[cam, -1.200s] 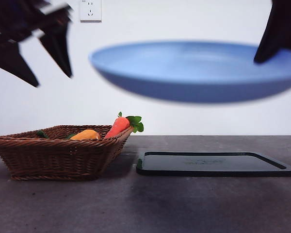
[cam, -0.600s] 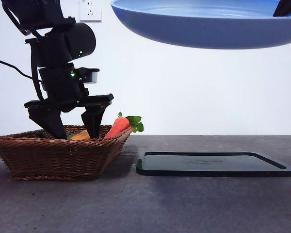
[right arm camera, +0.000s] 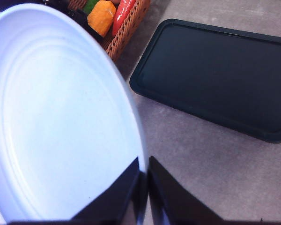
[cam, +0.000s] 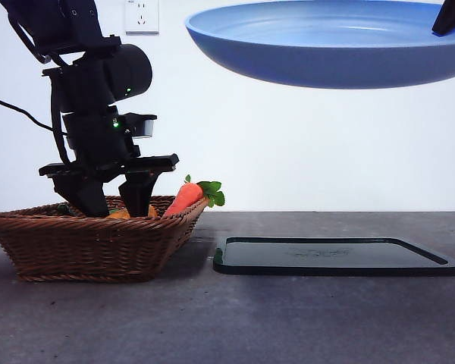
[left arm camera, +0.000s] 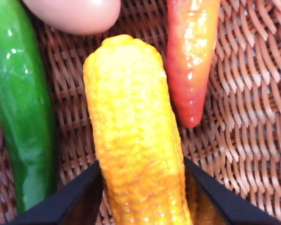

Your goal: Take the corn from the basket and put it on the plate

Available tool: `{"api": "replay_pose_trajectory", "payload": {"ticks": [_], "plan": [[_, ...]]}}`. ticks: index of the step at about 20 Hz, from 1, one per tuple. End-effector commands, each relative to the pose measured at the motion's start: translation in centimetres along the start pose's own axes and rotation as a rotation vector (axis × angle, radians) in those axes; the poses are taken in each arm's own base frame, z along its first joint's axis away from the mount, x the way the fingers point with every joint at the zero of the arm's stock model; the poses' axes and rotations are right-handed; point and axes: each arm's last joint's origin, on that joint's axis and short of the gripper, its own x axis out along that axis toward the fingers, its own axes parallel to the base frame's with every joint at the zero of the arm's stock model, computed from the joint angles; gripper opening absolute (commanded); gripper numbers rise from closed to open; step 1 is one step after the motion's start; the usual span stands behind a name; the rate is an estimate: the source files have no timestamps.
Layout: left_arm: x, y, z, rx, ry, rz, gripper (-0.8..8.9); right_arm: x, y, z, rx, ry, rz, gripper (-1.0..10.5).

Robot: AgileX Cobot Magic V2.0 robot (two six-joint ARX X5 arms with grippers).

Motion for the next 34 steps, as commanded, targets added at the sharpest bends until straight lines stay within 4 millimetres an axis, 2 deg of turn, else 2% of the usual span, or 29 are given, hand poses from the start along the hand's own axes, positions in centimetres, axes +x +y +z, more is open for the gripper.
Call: {"api": "replay_pose_trajectory", "payload": {"ticks": [1,3,6,10,12,13,14,17,22,25,28,32,34], "plan": [[-0.8,0.0,0.4,-0.006,-0.012,0.003,2.03,-0.4,0.3,0.6,-0.007,-0.032,0.010,0.0],[-2.8,0.0,0.7,-0.011,-0.058,-0.003,2.03,-0.3,0.3,0.7,-0.007,-0.038,-0.001,0.0],[-7.6,0.0,1.0,-0.035,-0.178,-0.045,2.03,0.9,-0.2,1.1,0.009,0.001,-0.021,0.0],[-15.0,-1.2,-0.3,-0.009,-0.307,-0.241,2.04,5.5,-1.7,2.8,0.057,0.079,0.002,0.0],[-17.0,-2.6,-1.2,0.048,-0.314,-0.361,2.04,8.2,-2.5,3.5,0.105,0.108,0.044,0.0],[-17.3,-3.5,-1.5,0.077,-0.305,-0.403,2.04,9.2,-2.8,3.7,0.122,0.123,0.057,0.0],[-17.2,-4.6,-1.9,0.116,-0.289,-0.429,2.04,10.4,-3.3,3.8,0.149,0.144,0.069,0.0],[-15.9,-7.8,-2.7,0.234,-0.214,-0.469,2.04,12.3,-3.9,3.8,0.188,0.181,0.088,0.0],[-11.8,-11.9,-3.5,0.384,-0.108,-0.442,2.04,12.7,-4.2,4.0,0.219,0.178,0.115,0.0],[-9.8,-12.9,-3.8,0.405,-0.056,-0.425,2.06,12.7,-4.1,3.9,0.225,0.190,0.157,0.0],[-9.2,-13.2,-4.0,0.407,-0.034,-0.421,2.26,12.7,-4.0,3.9,0.225,0.193,0.166,0.0],[-9.2,-13.3,-4.2,0.414,-0.033,-0.372,3.77,12.7,-3.9,3.9,0.226,0.198,0.191,0.0],[-9.2,-13.3,-4.2,0.411,-0.027,-0.371,3.95,12.7,-3.9,3.9,0.226,0.198,0.190,0.0]]}}
